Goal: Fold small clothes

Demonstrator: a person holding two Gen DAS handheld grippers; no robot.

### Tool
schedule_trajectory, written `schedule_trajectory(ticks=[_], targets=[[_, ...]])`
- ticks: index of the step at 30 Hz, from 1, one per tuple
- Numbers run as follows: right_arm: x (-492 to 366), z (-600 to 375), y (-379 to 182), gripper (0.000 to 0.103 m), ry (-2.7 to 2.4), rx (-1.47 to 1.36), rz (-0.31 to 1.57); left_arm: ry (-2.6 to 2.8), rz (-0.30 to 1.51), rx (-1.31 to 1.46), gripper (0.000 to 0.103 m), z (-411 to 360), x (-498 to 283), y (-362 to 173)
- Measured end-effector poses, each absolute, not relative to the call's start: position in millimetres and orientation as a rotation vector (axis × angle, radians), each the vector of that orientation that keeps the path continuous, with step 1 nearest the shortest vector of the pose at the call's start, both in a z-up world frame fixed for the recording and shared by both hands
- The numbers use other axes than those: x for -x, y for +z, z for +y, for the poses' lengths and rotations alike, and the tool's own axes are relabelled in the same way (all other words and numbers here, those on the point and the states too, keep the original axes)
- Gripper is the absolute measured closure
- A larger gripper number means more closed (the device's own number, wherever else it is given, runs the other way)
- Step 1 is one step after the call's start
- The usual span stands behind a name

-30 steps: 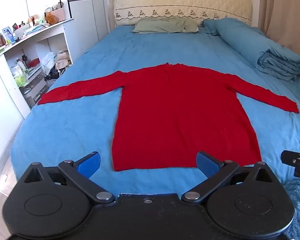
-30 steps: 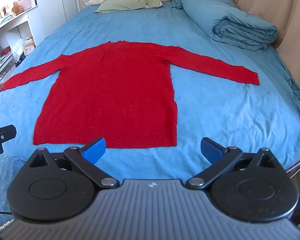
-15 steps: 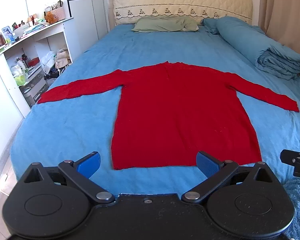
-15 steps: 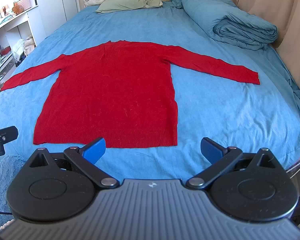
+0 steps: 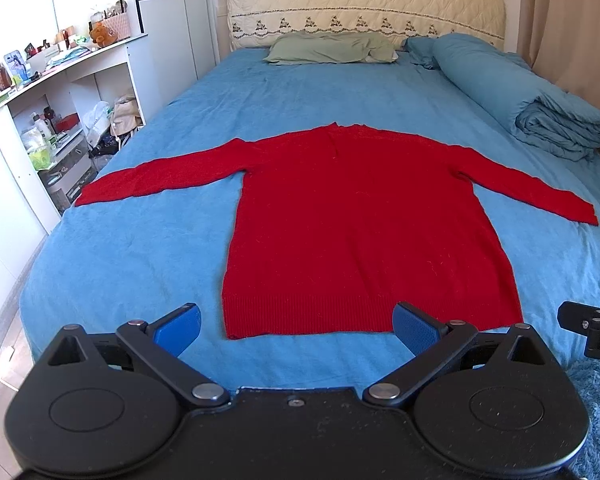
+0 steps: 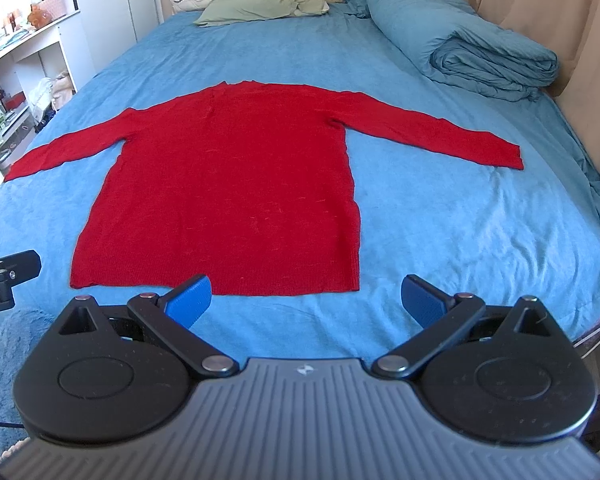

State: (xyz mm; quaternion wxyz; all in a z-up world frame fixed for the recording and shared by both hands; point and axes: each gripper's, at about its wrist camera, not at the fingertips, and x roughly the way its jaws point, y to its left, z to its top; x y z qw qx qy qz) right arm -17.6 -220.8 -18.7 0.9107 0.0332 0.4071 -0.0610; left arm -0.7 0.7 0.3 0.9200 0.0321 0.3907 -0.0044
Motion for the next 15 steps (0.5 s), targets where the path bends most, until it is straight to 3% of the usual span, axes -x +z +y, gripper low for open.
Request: schedule_trajectory(ticks=[15], targets=[[19.7, -222.7, -18.3, 0.0, -0.111, -0.071, 0.836, -0.006, 0.803, -0.062, 0.0, 0.5, -0.2, -0.2]])
